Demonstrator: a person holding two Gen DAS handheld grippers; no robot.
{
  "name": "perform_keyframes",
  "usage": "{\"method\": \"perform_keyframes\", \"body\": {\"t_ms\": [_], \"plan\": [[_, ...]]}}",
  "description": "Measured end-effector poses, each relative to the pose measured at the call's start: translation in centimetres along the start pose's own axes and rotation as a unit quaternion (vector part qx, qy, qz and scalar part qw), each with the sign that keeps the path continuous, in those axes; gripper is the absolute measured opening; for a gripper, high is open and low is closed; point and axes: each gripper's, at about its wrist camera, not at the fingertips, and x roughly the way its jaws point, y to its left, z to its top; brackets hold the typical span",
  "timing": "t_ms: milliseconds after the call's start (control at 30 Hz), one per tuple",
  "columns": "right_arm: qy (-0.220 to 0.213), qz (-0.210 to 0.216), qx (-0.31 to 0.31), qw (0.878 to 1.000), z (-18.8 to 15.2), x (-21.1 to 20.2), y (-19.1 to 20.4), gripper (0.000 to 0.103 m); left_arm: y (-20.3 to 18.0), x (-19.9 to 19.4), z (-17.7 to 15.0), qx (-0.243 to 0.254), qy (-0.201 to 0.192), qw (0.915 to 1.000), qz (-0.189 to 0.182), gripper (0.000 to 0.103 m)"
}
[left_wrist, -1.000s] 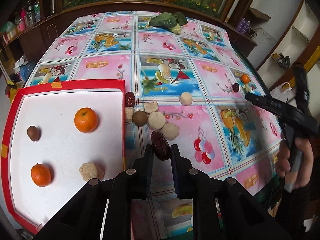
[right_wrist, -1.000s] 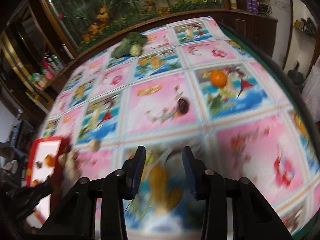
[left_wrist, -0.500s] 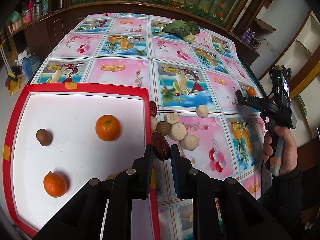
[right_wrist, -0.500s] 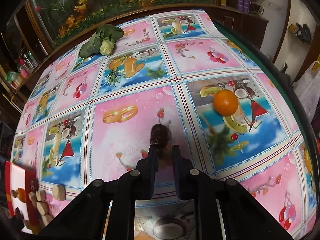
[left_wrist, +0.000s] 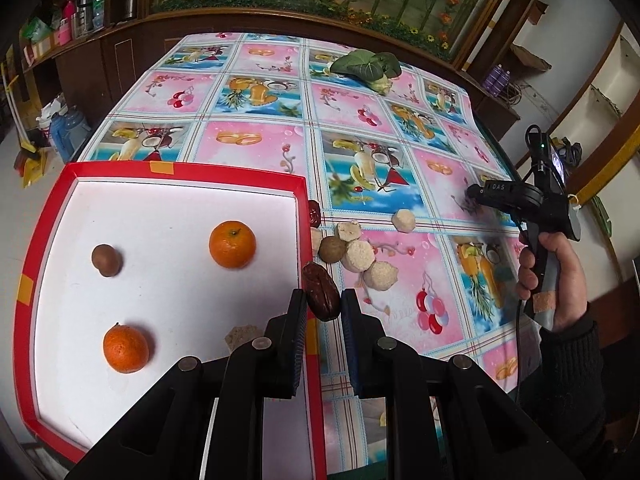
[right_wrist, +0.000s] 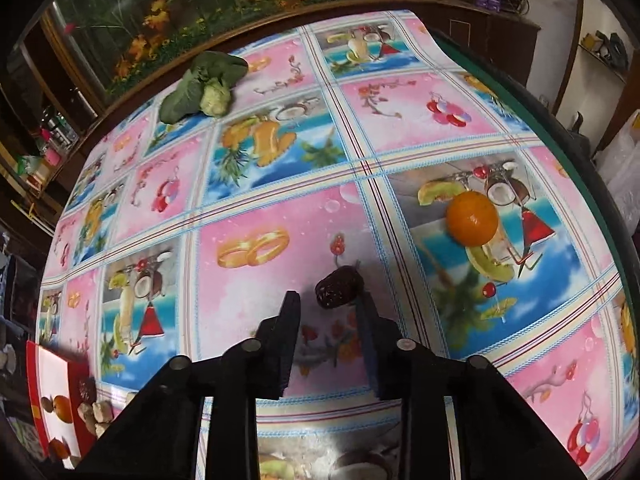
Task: Organize fruits
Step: 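Grasp a dark red date with the left tool while the right tool grasps another date, then lower both dates into the tray and open both tools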
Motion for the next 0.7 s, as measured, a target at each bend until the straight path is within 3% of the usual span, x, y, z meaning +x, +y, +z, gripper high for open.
{"method": "perform_keyframes", "body": {"t_ms": [167,300,500,700], "plan": [[-0.014,-0.002,-0.002,1.000,-0.9,-1.0,0.0,0.020,0.4,-1.1,-0.8,-0.004,-0.005,1.0000,0.007,0.016],[-0.033,0.021,-0.008,0.999,-3.0,-3.9,0.6,0.020,1.4,-2.5,-1.7,-0.011,-0.011,0.9998,0.013,0.016],[-0.058,0.097,-0.069,0.991,-8.9,-9.7,4.9,0.019,3.9,-5.7,-3.5,-0.037,-0.022,0.9987,0.028,0.016],[-0.079,0.174,-0.152,0.970,-14.9,-15.6,10.8,0.019,5.6,-8.9,-6.4,-0.045,-0.023,0.9974,0.051,0.016]]}}
